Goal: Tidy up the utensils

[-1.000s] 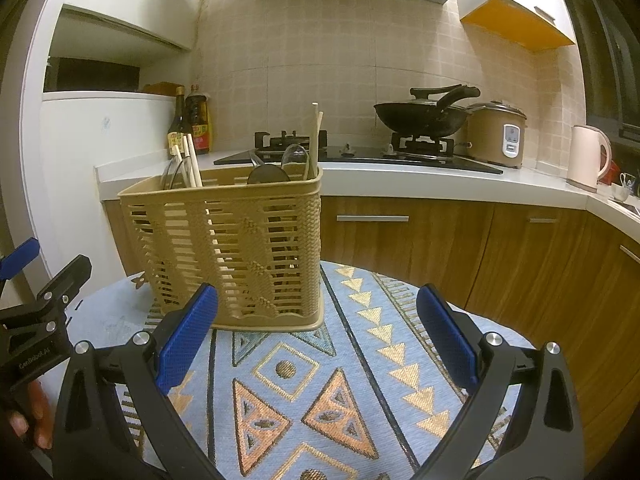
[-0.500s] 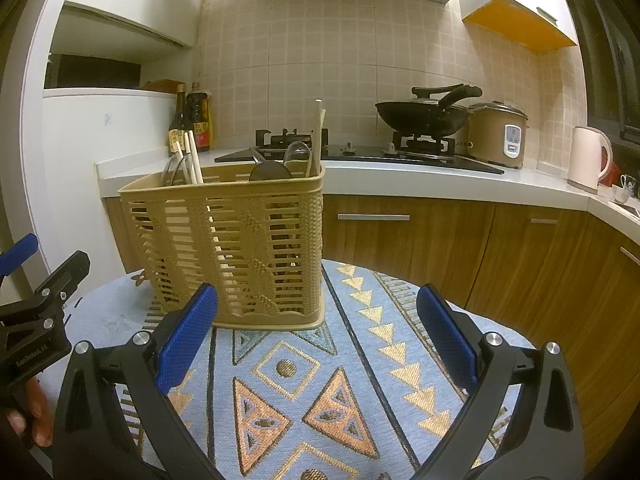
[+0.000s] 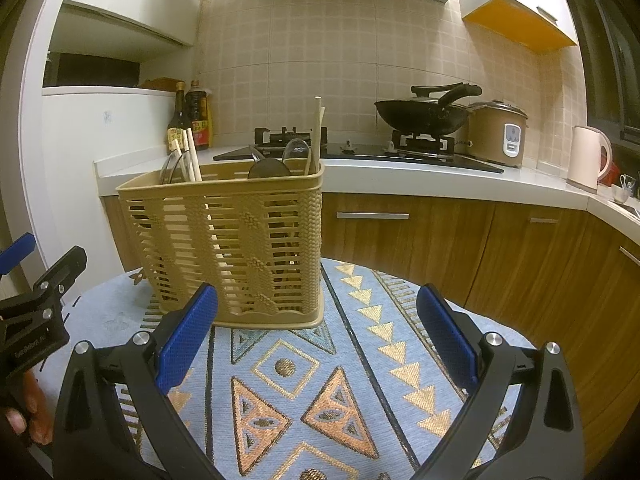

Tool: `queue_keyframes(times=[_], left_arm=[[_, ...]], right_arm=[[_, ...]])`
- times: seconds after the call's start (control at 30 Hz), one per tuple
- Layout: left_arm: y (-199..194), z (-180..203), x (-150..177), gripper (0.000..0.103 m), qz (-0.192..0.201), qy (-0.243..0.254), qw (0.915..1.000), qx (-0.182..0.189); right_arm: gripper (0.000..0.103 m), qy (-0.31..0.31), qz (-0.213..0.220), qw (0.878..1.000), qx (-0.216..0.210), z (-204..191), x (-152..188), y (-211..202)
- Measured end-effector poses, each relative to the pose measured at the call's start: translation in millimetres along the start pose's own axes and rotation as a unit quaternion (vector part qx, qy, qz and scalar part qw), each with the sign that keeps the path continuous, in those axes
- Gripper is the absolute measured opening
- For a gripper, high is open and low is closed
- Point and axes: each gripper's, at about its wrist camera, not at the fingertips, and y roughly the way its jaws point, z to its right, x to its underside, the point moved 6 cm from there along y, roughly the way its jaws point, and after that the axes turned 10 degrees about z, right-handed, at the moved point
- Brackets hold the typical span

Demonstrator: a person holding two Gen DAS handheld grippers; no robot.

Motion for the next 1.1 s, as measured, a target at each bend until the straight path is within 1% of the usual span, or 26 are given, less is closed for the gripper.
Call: queue_keyframes(times=[0.13,0.37,0.63,0.8,0.87,0.97,1.1], left_arm=[[1,-2,0,0.096,-0.006,-0.009,0.9999,0.002],[2,-1,1,0.096,-0.009,-0.007,0.9999,0.005],[0,5,0,0.096,-0.004,0.003,0.9999,0.012],[-4,8,-1,0.096,0.009,0.014,0.9998,0.011],[-3,8,0,0.096,0.003,0.010,0.9998,0.016],[3,6,2,0.096,-0.020,-0.005,0.9995,0.024],[6,0,4,0.096,-0.027,-0.016,0.9994,0.017]], right_arm=[[0.095,-0.003,-0.001,1.000,0.000,0,0,1],[0.095,-0.002,-0.005,1.000,-0.002,-1,1,2],[0.095,0.000,-0.007,1.000,-0.002,0,2,4],[0.095,-0.001,-0.008,1.000,-0.004,-1,3,5],[0.095,-0.003,-0.008,1.000,-0.003,-1,3,5],[0.095,-0.003,-0.008,1.000,-0.003,-1,4,5],[0.095,-0.001,-0.008,1.000,-0.004,-2,4,5]])
